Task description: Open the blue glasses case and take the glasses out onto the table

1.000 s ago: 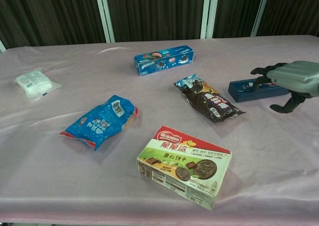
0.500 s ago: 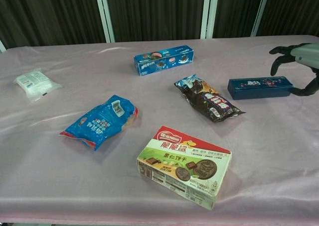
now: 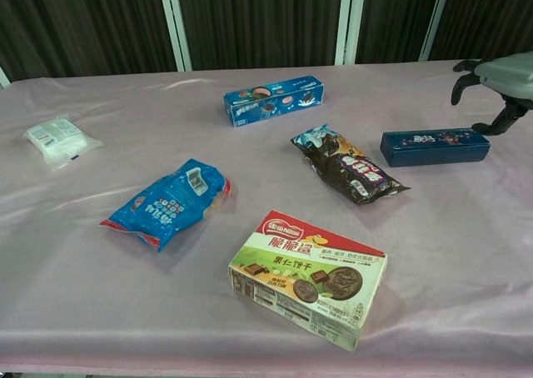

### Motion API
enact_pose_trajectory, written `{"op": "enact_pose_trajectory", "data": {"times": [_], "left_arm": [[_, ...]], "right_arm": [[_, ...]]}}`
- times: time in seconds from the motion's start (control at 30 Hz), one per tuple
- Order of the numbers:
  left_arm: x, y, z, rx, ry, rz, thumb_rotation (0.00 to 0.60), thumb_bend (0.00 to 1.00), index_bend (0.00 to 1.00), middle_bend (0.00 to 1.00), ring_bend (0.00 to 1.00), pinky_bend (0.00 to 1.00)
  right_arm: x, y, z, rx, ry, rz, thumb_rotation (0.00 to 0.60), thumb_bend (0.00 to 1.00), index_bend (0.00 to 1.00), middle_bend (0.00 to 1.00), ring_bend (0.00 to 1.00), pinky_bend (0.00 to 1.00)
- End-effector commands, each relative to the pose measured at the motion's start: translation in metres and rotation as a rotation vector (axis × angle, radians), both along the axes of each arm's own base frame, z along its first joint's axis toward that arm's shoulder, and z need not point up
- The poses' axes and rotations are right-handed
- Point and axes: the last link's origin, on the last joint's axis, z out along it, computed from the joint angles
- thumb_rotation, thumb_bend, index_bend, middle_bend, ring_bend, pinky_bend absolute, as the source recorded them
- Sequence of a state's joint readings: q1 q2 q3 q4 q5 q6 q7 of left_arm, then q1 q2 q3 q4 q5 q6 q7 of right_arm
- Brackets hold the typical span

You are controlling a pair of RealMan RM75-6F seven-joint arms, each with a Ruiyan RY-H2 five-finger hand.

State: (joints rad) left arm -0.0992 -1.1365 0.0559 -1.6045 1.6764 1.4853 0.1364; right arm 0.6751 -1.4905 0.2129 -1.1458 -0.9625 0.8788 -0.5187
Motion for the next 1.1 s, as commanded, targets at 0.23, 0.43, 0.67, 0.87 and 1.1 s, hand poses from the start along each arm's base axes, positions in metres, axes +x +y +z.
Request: {"op": "enact_pose_trajectory", "data": {"times": [0.23,0.43,0.67,0.87,1.1], "left_arm": [[0.000,-0.001,-0.001,-0.003,0.005,-0.002,0.600,0.40,0.00,0.00,0.00,0.00],[0.000,-0.001,-0.001,-0.002,0.008,0.001,0.600,0.40,0.00,0.00,0.00,0.00],[0.000,-0.001,0.000,-0.001,0.008,0.000,0.600,0.40,0.00,0.00,0.00,0.00],[0.000,-0.002,0.000,-0.001,0.007,0.001,0.600,0.40,0.00,0.00,0.00,0.00],[-0.001,-0.002,0.001,0.001,0.005,0.001,0.600,0.40,0.00,0.00,0.00,0.00]], "right_arm": [[-0.010,-0.003,-0.007,0.042,0.006,-0.052,0.600,0.50,0.38,0.00,0.00,0.00],[-0.014,-0.004,-0.012,0.049,0.015,-0.066,0.600,0.50,0.36,0.00,0.00,0.00],[-0.012,-0.004,-0.020,0.060,0.033,-0.064,0.600,0.50,0.40,0.00,0.00,0.00],[-0.010,-0.003,-0.024,0.060,0.046,-0.063,0.600,0.50,0.45,0.00,0.00,0.00],[-0.009,-0.004,-0.025,0.058,0.051,-0.069,0.600,0.50,0.46,0.00,0.00,0.00]]}}
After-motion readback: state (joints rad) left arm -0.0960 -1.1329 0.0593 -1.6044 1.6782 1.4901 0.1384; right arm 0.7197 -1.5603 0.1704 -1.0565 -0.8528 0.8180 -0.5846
